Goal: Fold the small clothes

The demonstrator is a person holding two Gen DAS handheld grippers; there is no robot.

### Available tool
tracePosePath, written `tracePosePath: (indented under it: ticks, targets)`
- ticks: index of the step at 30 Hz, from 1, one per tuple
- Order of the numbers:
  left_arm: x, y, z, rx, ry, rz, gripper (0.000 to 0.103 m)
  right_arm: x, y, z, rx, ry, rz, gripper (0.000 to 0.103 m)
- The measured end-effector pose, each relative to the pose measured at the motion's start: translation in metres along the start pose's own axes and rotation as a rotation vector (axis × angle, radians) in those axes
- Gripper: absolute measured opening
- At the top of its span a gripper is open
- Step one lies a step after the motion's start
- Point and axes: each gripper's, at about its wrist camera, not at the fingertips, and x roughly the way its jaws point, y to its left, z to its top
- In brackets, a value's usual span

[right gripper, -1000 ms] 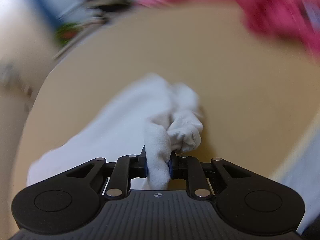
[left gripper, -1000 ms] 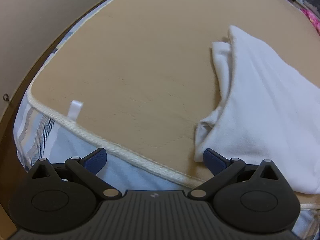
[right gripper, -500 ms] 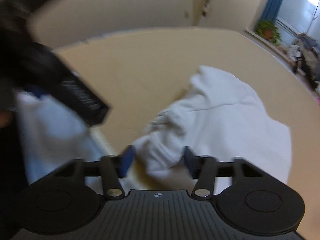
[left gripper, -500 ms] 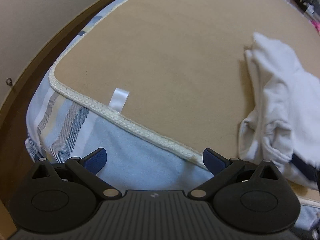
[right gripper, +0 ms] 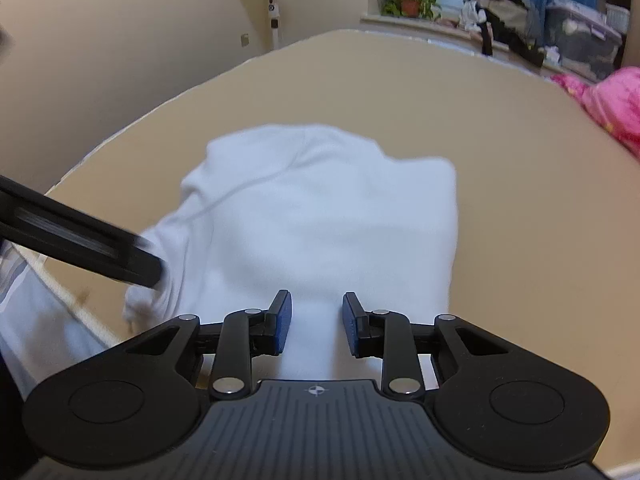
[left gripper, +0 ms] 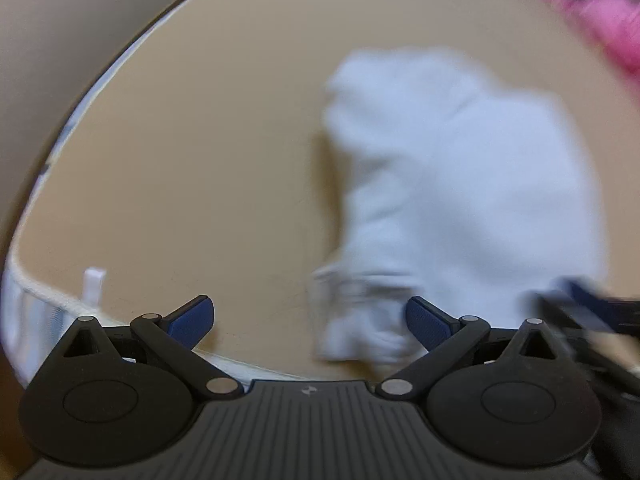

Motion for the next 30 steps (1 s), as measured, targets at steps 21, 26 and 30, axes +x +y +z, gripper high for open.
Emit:
tracePosePath:
  ticks: [21, 26, 30]
  targets:
    - [-0.032, -0.018, 0.006, -0.113, 0.009, -0.287, 0.102, -0.076, -0.028, -0.014, -0.005, -0.106, 0.015, 0.057]
    - [0.020, 0.010, 0.005, -0.134, 0.095, -0.222, 0.103, -0.070, -0.046, -0.028, 0.040, -0.057, -0.002, 0.057]
    - [0.014, 0.065, -0.005, -0.230, 0.086, -0.221, 0.103, -0.064, -0.053, -0.033, 0.067, -0.040, 0.004, 0.057]
